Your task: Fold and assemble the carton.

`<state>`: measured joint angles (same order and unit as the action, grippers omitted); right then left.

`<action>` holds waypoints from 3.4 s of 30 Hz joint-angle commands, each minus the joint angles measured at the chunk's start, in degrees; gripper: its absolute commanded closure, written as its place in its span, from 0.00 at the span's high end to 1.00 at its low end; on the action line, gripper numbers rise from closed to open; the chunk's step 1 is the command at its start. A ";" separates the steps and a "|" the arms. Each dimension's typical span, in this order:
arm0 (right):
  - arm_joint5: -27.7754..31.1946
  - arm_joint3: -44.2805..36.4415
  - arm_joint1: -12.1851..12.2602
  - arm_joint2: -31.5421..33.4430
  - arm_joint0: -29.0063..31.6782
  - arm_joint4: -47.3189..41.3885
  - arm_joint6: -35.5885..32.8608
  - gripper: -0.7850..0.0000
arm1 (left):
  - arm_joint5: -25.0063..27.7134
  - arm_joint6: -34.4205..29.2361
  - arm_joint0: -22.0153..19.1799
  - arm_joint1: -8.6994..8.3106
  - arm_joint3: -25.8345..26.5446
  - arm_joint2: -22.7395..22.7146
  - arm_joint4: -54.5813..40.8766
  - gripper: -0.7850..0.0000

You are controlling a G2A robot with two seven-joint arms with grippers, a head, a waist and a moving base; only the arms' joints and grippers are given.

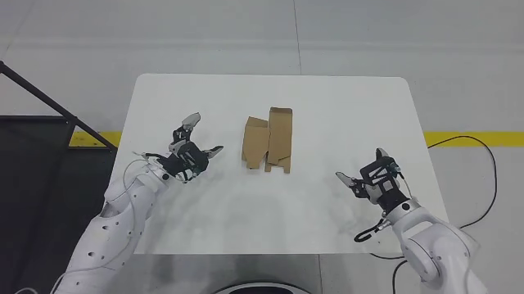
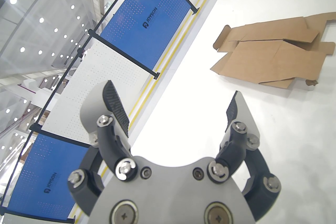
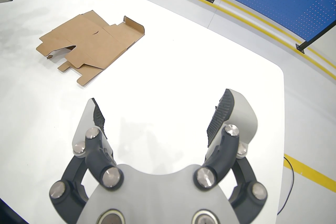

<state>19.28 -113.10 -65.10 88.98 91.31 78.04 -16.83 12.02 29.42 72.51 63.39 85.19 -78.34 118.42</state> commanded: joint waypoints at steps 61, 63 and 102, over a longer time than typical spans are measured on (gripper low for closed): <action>14.79 7.81 1.09 -0.80 -12.08 -23.48 -7.81 1.00 | -21.74 25.48 -35.04 5.26 -43.27 25.41 28.72 0.98; 14.73 7.78 1.17 -0.73 -12.00 -23.63 -7.74 1.00 | -22.05 25.79 -35.99 5.87 -44.66 26.54 28.59 0.98; 17.21 10.11 2.44 -2.38 -14.54 -31.68 -10.95 1.00 | -34.15 34.30 -42.55 12.30 -60.37 34.83 22.50 0.00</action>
<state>36.54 -103.23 -62.68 86.62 77.00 46.88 -27.32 -20.82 62.74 29.78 75.81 24.83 -43.29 141.38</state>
